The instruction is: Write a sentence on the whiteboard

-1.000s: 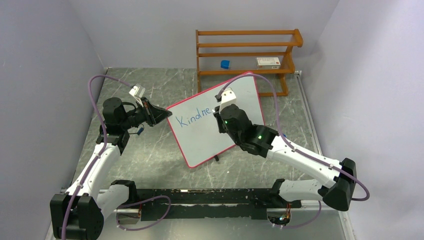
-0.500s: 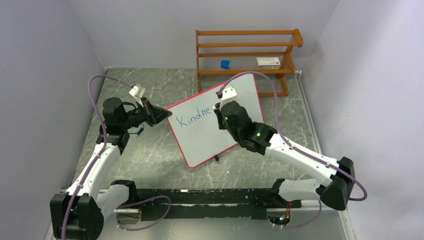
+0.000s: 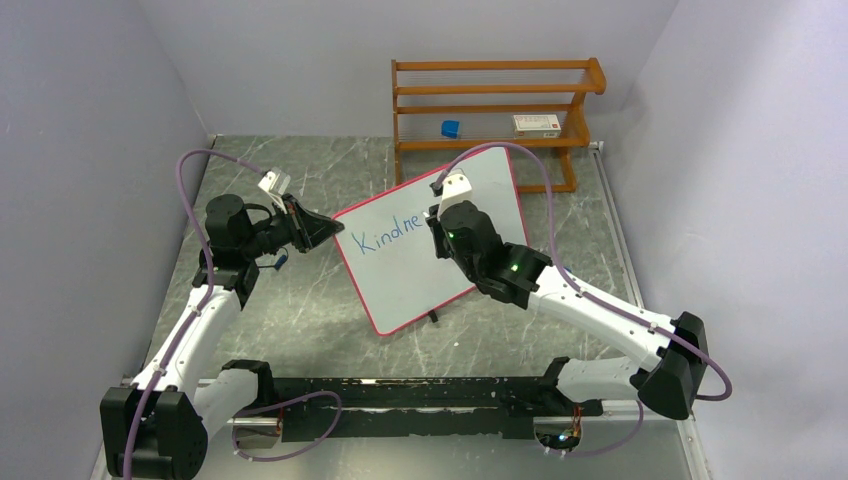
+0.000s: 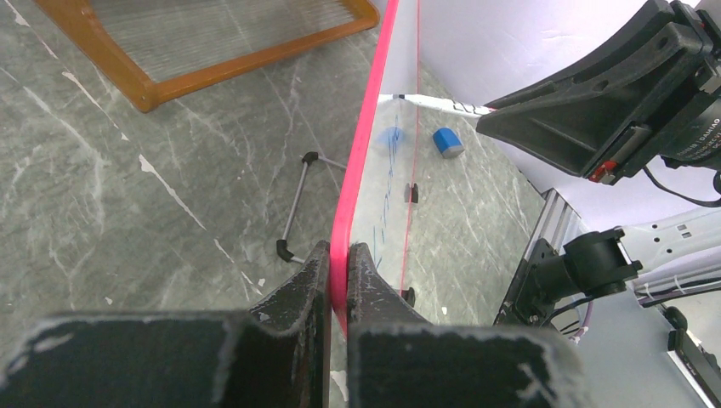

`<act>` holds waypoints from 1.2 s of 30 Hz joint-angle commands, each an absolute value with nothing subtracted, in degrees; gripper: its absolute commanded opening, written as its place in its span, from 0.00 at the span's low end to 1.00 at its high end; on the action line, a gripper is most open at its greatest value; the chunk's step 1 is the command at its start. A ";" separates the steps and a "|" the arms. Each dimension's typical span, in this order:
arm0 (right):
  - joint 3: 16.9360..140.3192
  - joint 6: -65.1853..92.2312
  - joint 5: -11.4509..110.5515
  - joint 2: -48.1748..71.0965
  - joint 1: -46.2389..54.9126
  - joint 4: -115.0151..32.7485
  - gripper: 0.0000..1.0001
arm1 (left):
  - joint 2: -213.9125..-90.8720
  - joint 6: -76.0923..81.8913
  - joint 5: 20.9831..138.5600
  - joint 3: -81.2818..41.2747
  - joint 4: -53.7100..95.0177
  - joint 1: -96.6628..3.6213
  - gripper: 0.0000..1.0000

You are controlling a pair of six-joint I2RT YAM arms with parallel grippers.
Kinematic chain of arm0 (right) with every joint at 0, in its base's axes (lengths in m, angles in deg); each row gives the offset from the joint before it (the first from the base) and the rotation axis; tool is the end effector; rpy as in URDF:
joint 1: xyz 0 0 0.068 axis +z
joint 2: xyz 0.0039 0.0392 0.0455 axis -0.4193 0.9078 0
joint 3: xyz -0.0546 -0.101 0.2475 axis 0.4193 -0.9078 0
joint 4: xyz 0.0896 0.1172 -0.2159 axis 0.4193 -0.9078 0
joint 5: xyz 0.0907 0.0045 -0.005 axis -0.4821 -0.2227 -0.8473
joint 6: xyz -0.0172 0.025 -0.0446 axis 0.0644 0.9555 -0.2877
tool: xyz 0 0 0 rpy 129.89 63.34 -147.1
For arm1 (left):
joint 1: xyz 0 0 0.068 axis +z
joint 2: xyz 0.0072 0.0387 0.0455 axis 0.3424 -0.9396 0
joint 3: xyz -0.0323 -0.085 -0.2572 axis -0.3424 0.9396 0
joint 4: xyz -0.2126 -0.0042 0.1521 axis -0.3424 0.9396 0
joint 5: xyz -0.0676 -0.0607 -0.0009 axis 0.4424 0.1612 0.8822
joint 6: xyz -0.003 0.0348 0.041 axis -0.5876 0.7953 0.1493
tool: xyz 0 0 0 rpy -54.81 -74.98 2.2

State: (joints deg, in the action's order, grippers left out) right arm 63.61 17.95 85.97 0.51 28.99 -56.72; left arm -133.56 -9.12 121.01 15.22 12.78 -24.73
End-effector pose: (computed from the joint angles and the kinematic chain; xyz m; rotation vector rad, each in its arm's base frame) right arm 0.1773 0.2131 0.3349 -0.4129 1.9243 0.2360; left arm 0.2182 -0.0451 0.2918 0.3706 1.7704 -1.1015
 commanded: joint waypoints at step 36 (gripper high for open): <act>62.03 18.74 86.14 -0.62 28.52 -61.32 0.00 | -134.73 -6.18 119.74 15.34 15.78 -24.86 0.05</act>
